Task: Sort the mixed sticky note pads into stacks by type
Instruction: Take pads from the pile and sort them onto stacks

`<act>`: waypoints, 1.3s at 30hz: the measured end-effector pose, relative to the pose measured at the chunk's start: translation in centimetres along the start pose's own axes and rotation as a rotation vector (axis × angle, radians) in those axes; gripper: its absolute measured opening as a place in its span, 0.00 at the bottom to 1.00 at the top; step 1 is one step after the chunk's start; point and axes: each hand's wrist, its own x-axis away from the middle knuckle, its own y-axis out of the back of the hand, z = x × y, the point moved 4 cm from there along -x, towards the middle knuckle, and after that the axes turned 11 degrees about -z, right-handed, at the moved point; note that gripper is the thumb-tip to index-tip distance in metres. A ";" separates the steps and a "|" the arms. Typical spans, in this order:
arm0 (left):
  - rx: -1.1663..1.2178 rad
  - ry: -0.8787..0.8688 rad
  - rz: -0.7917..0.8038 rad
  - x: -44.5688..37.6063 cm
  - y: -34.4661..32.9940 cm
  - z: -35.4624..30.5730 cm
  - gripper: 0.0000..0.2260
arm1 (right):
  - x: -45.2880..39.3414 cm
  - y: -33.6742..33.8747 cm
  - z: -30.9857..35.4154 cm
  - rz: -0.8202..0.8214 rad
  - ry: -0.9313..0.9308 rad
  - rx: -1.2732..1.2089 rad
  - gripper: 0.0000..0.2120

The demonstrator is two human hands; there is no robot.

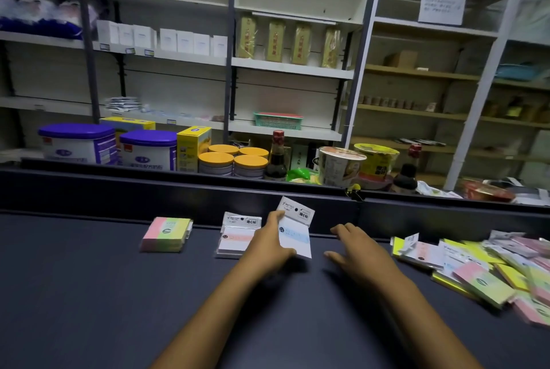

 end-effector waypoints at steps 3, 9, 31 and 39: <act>-0.092 0.047 0.040 -0.3 -1.7 0.2 0.36 | 0.3 0.3 -0.6 -0.011 -0.017 -0.016 0.26; -0.224 0.093 0.085 -0.3 -3.1 0.9 0.30 | 1.2 0.6 -1.4 -0.022 -0.039 -0.047 0.25; -0.677 -0.343 -0.017 1.7 -5.2 -5.7 0.18 | 6.0 3.9 -7.2 0.003 -0.120 -0.076 0.24; -0.594 -0.504 0.070 6.0 -11.3 -14.7 0.14 | 11.7 9.0 -13.9 0.002 -0.160 -0.007 0.22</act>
